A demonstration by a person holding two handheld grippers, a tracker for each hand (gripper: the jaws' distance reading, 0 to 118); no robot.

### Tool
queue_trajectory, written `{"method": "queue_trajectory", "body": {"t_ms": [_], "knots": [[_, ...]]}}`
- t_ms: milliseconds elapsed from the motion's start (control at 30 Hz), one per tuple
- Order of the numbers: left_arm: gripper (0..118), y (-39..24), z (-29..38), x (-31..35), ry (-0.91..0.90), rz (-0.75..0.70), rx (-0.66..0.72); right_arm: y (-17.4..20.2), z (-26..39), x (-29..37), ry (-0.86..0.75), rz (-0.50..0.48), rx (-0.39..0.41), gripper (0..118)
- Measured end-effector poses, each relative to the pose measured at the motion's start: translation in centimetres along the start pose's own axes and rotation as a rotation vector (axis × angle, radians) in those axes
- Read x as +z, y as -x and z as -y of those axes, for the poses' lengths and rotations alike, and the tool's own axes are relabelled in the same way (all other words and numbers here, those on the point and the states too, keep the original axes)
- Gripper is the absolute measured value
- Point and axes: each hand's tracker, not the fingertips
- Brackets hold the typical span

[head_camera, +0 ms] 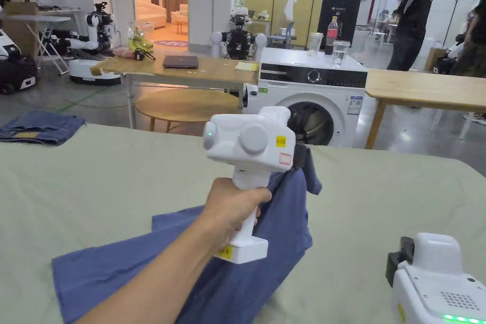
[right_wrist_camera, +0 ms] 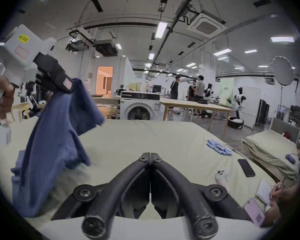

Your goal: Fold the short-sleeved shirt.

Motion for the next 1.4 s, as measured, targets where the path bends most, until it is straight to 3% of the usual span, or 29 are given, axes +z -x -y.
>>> {"method": "queue_trajectory", "body": {"t_ms": [200, 400, 600, 633, 667, 733, 767, 800, 1000, 1033, 1100, 1133, 1400], "knots": [[0, -8.5, 5.9, -3.7, 0.108, 0.165, -0.046, -4.5, 0.6, 1.1, 0.018, 0.098, -0.021, 0], [0, -9.6, 11.4, -5.3, 0.189, 0.207, 0.008, -7.0, 1.5, 1.8, 0.036, 0.147, -0.046, 0], [2, -8.9, 13.2, -3.9, 0.193, 0.213, 0.035, -6.3, 1.7, 1.9, 0.050, 0.133, -0.034, 0], [13, -8.5, 13.0, -3.6, 0.179, 0.228, 0.057, -6.1, 1.6, 1.8, 0.047, 0.127, -0.034, 0], [36, -8.0, 12.9, -3.1, 0.162, 0.257, 0.085, -5.8, 1.4, 1.8, 0.043, 0.121, -0.035, 0], [47, -7.2, 12.6, -1.8, 0.134, 0.275, 0.119, -5.0, 1.2, 2.1, 0.032, 0.107, -0.034, 0], [62, -6.9, 12.5, -1.2, 0.129, 0.252, 0.108, -4.6, 1.0, 2.1, 0.026, 0.099, -0.031, 0], [66, -6.5, 12.6, -0.4, 0.104, 0.230, 0.099, -4.2, 0.8, 2.1, 0.019, 0.087, -0.028, 0], [57, -2.8, 14.6, 5.5, -0.056, 0.036, 0.074, -1.3, 0.1, 2.8, -0.010, 0.002, -0.038, 0], [48, -1.9, 15.1, 6.4, -0.083, -0.005, 0.073, -0.7, 0.1, 2.9, -0.014, -0.015, -0.039, 0], [10, -0.6, 16.1, 8.3, -0.120, -0.081, 0.067, 0.6, 0.1, 2.9, -0.019, -0.041, -0.038, 0], [0, 0.0, 16.6, 9.1, -0.139, -0.126, 0.065, 1.3, 0.2, 3.0, -0.018, -0.056, -0.040, 0], [0, 5.1, 19.5, 14.3, -0.131, -0.302, 0.117, 6.3, 0.5, 2.9, 0.001, -0.170, -0.059, 0]]}}
